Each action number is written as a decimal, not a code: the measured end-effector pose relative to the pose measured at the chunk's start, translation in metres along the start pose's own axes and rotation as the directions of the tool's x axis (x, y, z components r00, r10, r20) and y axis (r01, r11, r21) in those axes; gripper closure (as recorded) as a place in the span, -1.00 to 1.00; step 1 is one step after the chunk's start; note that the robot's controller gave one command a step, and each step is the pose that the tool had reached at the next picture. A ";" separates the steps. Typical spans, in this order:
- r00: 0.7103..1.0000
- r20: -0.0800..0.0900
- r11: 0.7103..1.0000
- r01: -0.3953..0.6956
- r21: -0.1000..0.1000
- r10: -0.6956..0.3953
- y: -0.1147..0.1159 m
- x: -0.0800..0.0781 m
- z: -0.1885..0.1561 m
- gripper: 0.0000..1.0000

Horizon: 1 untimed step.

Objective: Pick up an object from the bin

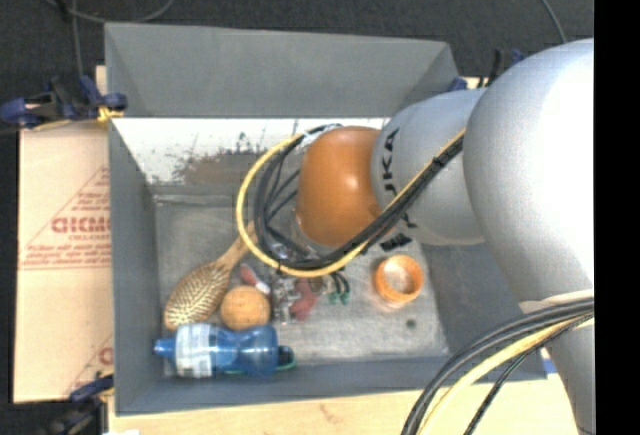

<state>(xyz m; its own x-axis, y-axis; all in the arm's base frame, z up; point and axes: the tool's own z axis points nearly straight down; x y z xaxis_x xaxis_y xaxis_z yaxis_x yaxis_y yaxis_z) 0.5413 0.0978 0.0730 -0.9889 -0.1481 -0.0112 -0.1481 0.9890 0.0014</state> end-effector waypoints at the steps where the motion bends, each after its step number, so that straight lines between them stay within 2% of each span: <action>1: 0.999 -0.008 0.999 -0.040 0.001 0.040 0.010 -0.009 -0.051 -1.00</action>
Offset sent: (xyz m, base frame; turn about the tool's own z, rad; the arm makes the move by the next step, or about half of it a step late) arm 0.0000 0.0000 0.0000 0.0000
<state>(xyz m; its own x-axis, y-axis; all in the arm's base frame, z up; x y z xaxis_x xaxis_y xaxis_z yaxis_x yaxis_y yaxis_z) 0.5480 0.1085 0.1242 -0.9941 -0.1086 -0.0030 -0.1086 0.9941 0.0013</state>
